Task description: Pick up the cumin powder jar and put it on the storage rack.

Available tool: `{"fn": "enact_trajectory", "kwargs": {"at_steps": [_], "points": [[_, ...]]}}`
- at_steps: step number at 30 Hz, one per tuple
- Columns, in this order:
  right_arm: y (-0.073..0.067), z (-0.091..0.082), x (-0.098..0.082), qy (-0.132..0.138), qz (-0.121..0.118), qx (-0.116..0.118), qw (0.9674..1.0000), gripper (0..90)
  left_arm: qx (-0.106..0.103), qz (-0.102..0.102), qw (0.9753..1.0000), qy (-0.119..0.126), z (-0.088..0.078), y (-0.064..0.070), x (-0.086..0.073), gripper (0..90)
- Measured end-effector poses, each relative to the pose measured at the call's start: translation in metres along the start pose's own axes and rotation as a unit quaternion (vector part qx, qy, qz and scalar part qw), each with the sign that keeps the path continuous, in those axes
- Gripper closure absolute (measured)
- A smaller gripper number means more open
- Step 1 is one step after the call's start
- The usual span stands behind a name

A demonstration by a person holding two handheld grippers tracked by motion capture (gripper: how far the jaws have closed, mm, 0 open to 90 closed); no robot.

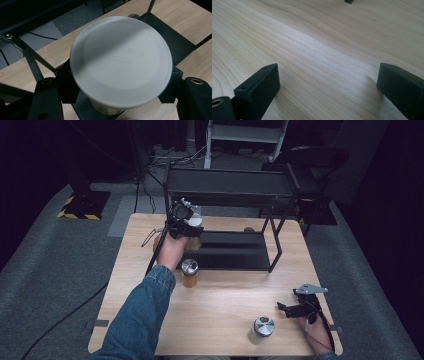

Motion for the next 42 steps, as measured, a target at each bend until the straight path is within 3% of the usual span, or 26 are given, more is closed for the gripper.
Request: {"fn": "enact_trajectory", "kwargs": {"at_steps": [3, 11, 16, 23, 29, 33, 42], "points": [[0.0, 0.0, 0.0, 0.0, 0.0, 0.0, 1.0, 4.6, 0.001, -0.009, 0.9999, -0.01, 0.016, -0.003, -0.001, 33.6], [0.0, 0.0, 0.0, 0.0, 0.0, 0.0, 1.0, 4.6, 0.022, -0.015, 0.999, -0.035, 0.04, -0.007, -0.001, 33.6], [0.0, 0.0, 0.0, 0.0, 0.0, 0.0, 1.0, 4.6, 0.02, -0.022, 0.9983, -0.049, 0.051, -0.013, 0.0, 33.6], [0.0, 0.0, 0.0, 0.0, 0.0, 0.001, 1.0, 4.6, 0.016, -0.021, 0.9971, -0.072, 0.069, -0.011, 0.005, 33.6], [0.0, 0.0, 0.0, 0.0, 0.0, 0.001, 1.0, 4.6, 0.022, -0.02, 0.9945, -0.1, 0.083, -0.006, 0.012, 33.5], [0.0, 0.0, 0.0, 0.0, 0.0, 0.001, 1.0, 4.6, 0.027, -0.013, 0.9939, -0.106, 0.086, -0.004, 0.014, 33.5], [0.0, 0.0, 0.0, 0.0, 0.0, 0.001, 1.0, 4.6, 0.029, -0.02, 0.9926, -0.116, 0.091, -0.009, 0.014, 33.5]]}}
Point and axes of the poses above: each handheld gripper's, and its own axes: z roughly forward along the jaws, x roughly out of its top, y roughly to its right, the point moved 3 cm from there along z, roughly forward along the jaws, and after that the axes turned 1 degree about y, right-handed, at the moved point
